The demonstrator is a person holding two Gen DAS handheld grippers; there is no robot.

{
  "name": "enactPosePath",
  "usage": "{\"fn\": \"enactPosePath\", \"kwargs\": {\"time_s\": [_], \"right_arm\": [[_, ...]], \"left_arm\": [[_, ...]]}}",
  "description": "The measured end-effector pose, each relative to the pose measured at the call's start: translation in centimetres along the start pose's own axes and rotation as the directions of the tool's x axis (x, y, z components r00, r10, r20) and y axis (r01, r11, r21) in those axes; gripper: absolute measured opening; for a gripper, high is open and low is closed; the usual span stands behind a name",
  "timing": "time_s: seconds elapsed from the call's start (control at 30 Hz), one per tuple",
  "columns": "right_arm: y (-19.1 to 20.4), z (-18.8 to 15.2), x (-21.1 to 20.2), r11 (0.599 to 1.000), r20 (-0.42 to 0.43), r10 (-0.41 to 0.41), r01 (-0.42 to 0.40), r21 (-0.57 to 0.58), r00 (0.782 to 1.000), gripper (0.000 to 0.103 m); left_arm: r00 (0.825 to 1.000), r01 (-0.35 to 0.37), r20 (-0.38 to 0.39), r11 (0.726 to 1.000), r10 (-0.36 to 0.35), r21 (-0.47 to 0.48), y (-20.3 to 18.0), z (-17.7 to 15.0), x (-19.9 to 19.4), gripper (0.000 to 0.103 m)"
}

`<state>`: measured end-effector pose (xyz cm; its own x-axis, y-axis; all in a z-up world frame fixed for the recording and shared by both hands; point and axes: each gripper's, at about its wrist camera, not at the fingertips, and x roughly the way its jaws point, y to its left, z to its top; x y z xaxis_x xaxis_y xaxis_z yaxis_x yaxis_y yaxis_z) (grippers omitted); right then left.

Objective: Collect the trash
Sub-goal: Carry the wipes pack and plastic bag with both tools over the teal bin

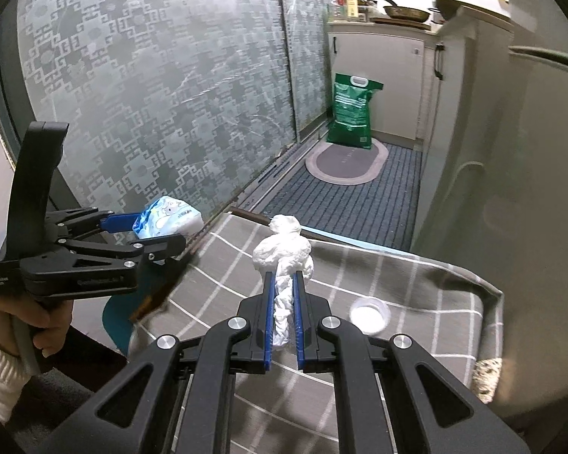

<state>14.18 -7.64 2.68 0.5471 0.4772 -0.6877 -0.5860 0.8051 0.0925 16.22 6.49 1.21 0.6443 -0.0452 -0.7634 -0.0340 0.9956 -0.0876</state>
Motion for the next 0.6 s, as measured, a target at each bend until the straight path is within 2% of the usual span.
{"fn": "enactPosePath", "kwargs": {"time_s": [0.3, 0.6], "right_arm": [[3.7, 1.3, 1.7, 0.998, -0.017, 0.028, -0.029, -0.046, 0.999, 0.009], [6.4, 2.0, 2.9, 0.996, -0.034, 0.049, -0.052, -0.078, 0.998, 0.009]], "left_arm": [[1.000, -0.026, -0.004, 0.999, 0.026, -0.026, 3.6, -1.2, -0.7, 0.067], [0.997, -0.068, -0.050, 0.997, 0.067, -0.038, 7.2, -3.5, -0.1, 0.068]]}}
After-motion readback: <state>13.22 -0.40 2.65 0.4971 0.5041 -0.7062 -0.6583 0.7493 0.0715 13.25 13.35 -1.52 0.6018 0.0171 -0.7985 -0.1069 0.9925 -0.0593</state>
